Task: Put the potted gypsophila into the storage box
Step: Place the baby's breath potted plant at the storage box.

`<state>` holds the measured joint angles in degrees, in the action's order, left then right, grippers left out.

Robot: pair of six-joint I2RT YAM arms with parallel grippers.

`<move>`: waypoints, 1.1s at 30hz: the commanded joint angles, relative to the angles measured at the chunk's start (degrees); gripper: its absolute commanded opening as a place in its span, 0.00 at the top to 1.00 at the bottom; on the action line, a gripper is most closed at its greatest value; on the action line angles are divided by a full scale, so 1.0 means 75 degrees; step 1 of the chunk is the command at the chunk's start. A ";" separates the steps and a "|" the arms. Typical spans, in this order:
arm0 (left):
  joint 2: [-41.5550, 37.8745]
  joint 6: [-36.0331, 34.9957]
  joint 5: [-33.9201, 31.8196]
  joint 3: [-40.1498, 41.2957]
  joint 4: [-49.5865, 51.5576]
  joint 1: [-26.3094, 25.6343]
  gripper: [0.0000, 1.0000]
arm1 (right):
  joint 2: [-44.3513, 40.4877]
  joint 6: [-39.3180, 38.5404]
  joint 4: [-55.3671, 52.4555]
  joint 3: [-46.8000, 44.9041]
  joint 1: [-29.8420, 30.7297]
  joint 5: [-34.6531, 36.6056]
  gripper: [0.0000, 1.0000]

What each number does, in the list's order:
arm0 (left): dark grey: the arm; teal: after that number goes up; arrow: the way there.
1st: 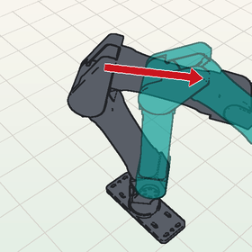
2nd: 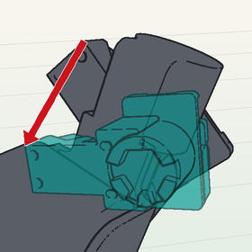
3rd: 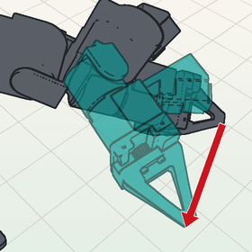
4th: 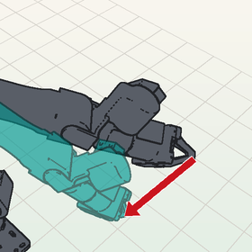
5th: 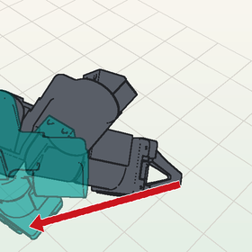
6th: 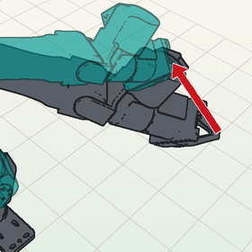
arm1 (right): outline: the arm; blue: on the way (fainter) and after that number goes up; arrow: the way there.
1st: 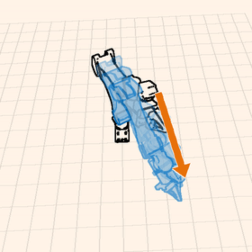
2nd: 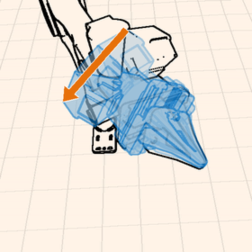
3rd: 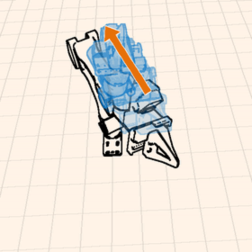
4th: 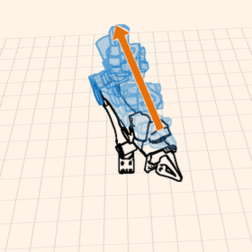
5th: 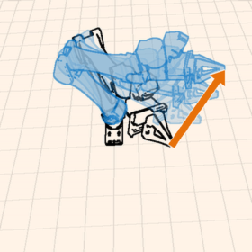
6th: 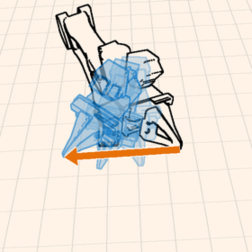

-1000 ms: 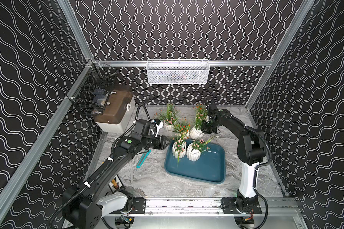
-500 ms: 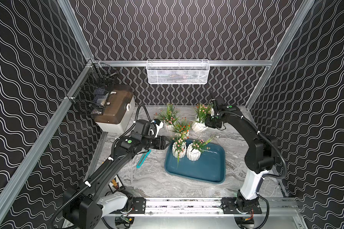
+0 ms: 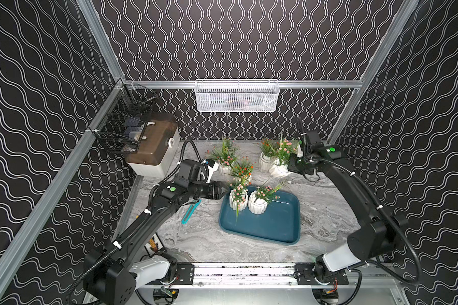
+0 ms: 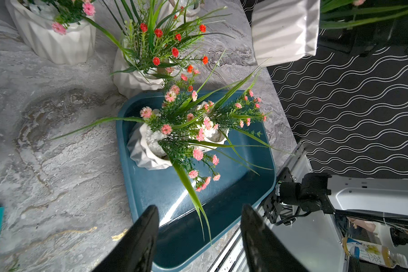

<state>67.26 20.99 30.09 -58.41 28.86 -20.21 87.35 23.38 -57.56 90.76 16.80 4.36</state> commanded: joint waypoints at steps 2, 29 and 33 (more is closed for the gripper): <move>-0.0033 -0.0036 0.0265 0.0020 -0.0285 0.0004 0.40 | -0.0458 0.0273 -0.0230 -0.0264 -0.0013 0.0484 1.00; 0.0211 -0.0359 0.0512 0.0079 -0.0650 -0.0050 0.41 | -0.1580 0.0906 -0.1229 -0.2216 -0.0025 0.1106 0.99; 0.0231 -0.0362 0.0495 0.0054 -0.0649 -0.0057 0.41 | -0.1897 0.0873 -0.1416 -0.2225 -0.0031 0.1288 0.99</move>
<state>68.90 19.53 34.11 -57.45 25.06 -20.60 74.54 29.08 -66.98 74.00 16.51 12.23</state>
